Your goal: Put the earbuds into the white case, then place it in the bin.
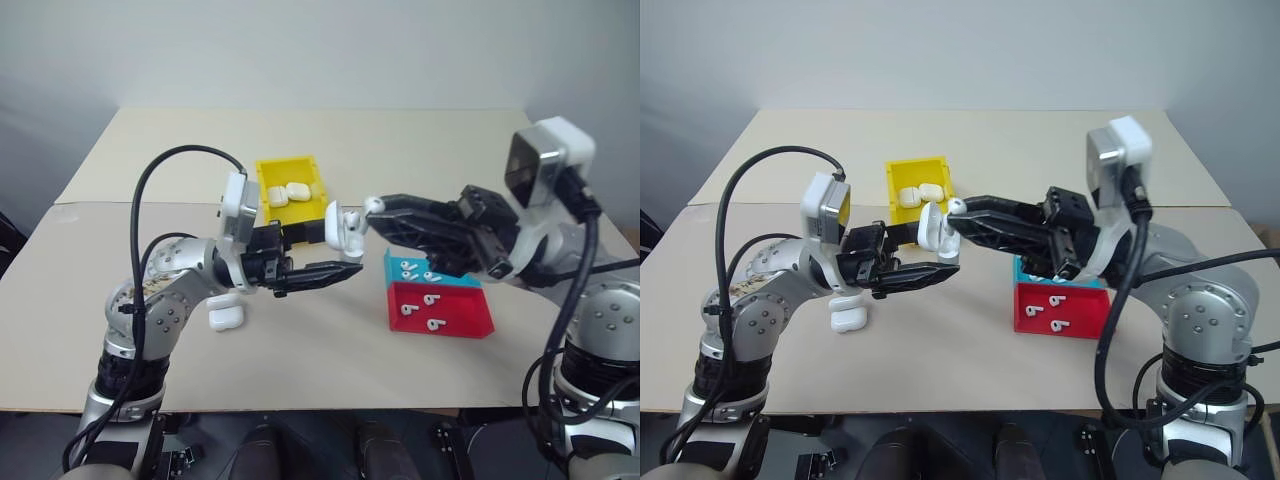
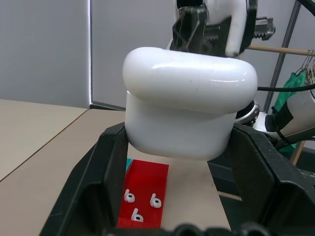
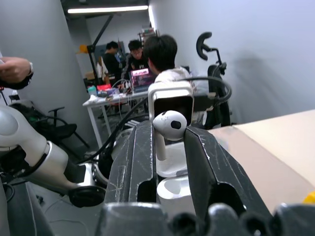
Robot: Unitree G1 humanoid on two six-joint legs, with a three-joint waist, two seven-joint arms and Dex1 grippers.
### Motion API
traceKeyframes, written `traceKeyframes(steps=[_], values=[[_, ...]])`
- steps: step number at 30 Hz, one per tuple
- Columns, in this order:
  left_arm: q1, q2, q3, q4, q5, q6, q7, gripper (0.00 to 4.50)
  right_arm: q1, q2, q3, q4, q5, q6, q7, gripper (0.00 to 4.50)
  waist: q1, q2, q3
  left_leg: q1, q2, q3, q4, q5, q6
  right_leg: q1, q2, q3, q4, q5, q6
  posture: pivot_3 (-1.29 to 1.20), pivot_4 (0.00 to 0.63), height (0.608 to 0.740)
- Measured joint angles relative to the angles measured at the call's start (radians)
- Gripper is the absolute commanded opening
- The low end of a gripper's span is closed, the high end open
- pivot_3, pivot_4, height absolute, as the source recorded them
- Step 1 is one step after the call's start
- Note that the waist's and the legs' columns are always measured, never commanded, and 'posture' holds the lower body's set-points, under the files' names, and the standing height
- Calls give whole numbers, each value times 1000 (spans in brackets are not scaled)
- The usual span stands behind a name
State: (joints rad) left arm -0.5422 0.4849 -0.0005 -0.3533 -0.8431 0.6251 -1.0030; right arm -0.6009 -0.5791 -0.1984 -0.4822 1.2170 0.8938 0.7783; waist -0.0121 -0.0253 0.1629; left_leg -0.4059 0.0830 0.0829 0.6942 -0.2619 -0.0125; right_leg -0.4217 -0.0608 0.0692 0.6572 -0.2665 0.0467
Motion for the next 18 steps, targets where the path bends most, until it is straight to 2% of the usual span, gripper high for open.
traceKeyframes(steps=[18], values=[[-1,-19,-20,34,36,-8,-5,2770,22,-75,74,2,-158,-62,76,686,0,0,0,0,0,0,0,0,0,0,0,0,-1,0,0,0,150,740]])
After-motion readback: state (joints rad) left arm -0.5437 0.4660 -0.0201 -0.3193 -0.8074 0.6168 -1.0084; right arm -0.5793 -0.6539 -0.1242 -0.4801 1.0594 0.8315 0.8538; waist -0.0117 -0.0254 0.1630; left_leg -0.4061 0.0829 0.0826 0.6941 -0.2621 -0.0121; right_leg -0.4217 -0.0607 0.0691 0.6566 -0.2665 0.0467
